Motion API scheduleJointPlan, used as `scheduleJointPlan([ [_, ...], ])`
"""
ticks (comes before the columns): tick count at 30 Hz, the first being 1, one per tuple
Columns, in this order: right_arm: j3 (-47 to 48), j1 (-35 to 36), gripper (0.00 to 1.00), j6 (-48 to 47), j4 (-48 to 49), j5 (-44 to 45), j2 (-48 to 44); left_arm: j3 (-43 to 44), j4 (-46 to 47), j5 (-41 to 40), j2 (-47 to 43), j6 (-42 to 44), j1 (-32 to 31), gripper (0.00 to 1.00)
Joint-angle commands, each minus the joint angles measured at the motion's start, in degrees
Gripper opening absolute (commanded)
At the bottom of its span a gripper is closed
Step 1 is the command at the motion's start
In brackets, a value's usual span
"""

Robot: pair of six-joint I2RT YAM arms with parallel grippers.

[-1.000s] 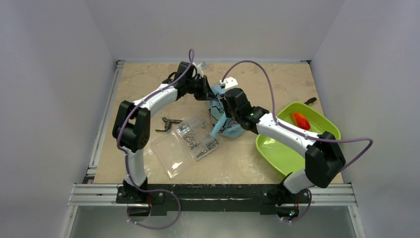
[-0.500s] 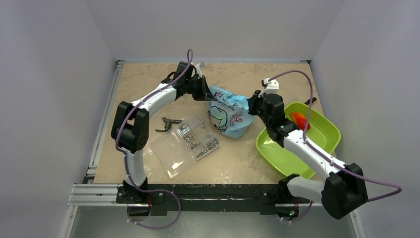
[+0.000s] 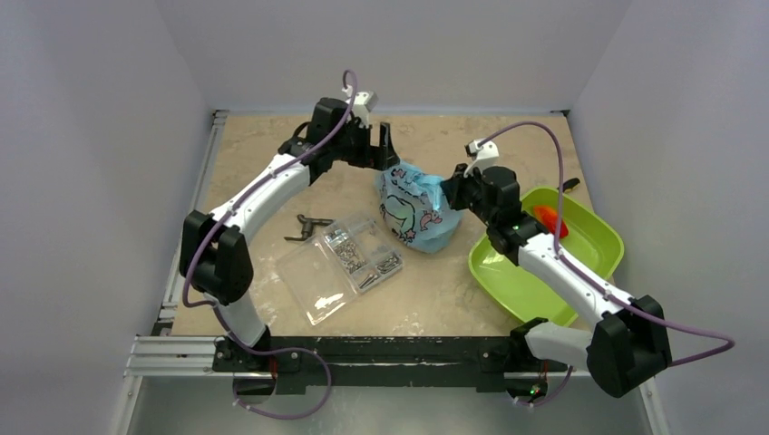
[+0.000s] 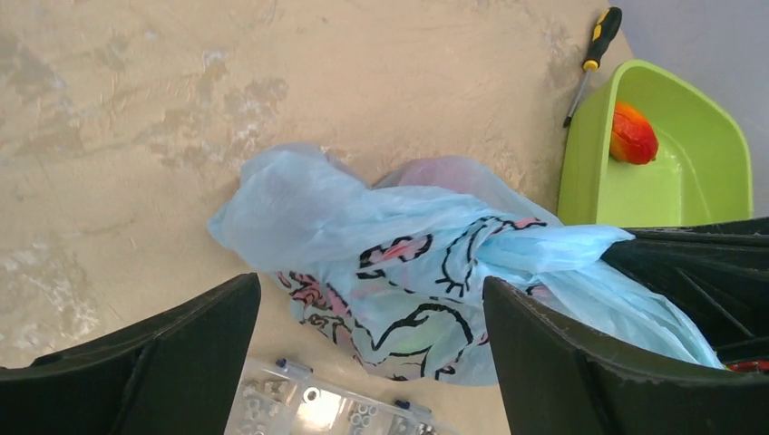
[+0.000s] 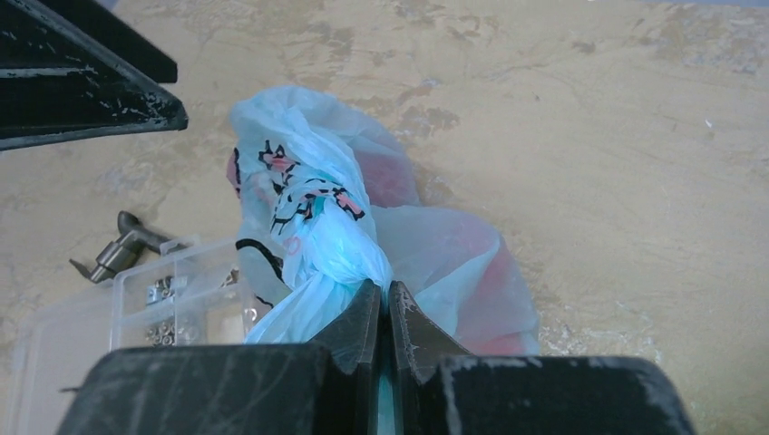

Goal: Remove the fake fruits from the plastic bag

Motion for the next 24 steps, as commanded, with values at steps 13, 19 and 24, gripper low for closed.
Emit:
scheduleJointPlan([
  [13, -1.3, 0.4, 0.00, -1.5, 3.2, -10.6, -1.3, -0.4, 3.5, -13.2, 1.5, 18.1, -12.3, 0.85],
  [19, -2.1, 0.4, 0.00, -1.6, 2.7, -10.4, -2.0, 0.9, 1.6, -13.6, 3.3, 18.8, -12.6, 0.55],
  [24, -2.3, 0.4, 0.00, -1.7, 2.4, -10.4, -2.4, 1.5, 1.2, -12.6, 4.7, 18.4, -12.6, 0.62],
])
